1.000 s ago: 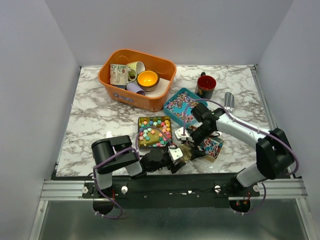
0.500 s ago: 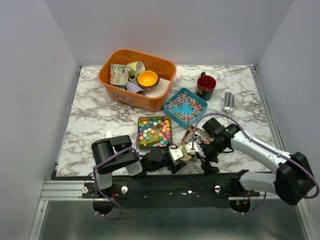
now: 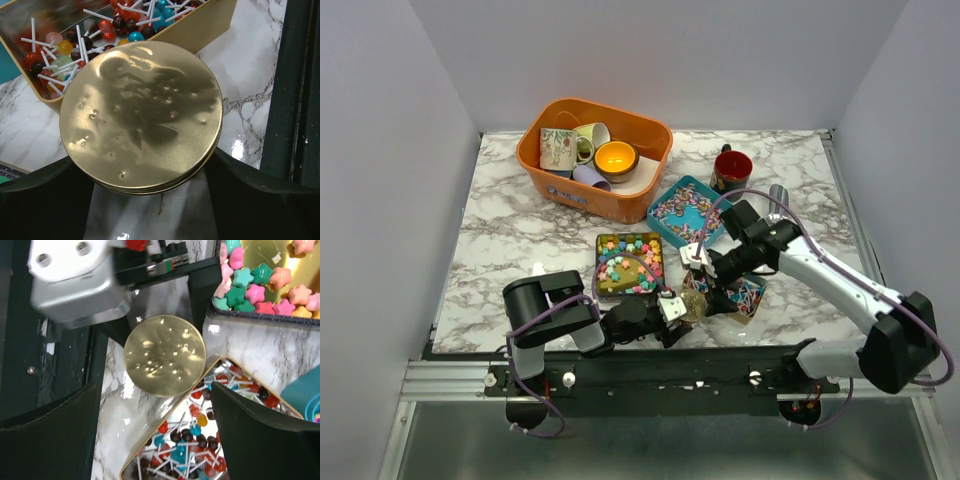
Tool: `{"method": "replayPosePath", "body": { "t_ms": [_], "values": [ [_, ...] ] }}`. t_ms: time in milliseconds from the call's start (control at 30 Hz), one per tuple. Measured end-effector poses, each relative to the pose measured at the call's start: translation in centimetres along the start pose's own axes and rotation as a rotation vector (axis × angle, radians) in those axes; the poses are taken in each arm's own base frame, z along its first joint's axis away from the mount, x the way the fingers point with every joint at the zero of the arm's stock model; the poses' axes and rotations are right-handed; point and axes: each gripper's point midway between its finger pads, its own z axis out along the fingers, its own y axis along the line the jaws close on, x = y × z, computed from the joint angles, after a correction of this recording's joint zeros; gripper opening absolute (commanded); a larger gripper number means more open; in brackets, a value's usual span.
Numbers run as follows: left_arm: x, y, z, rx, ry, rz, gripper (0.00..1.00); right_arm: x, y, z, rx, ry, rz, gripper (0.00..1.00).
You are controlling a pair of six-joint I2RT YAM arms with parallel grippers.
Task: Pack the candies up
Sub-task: Screw the bottle lid onto the packing bottle.
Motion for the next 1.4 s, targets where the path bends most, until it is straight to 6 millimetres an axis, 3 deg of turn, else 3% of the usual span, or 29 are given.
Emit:
{"method": "replayPosePath", "body": {
  "t_ms": [267,467,767,1200,1400],
  "values": [
    [0.0,-0.1,0.0,0.001,0.001,0.002,0.00,0.8,-2.0,3.8,-0.145,-0.024,0.022,1.00],
    [0.0,0.0,0.0,-0.002,0.001,0.002,0.00,1.4,-2.6,4.7,-0.202,-0.013,-0.016,1.00],
    [0.0,0.1,0.0,-0.006,0.002,-0.003,0.00,2.8,-1.2,4.7,-0.246,0.022,-0.040,0.99],
    [0.0,0.1,0.1,-0.006,0.003,-0.009,0.00,5.2,0.0,3.5,-0.113,0.083,-0.112,0.99],
    [0.0,0.1,0.1,-0.006,0.003,-0.012,0.00,6.1,2.2,2.8,-0.071,0.084,-0.037,0.99]
  ]
}}
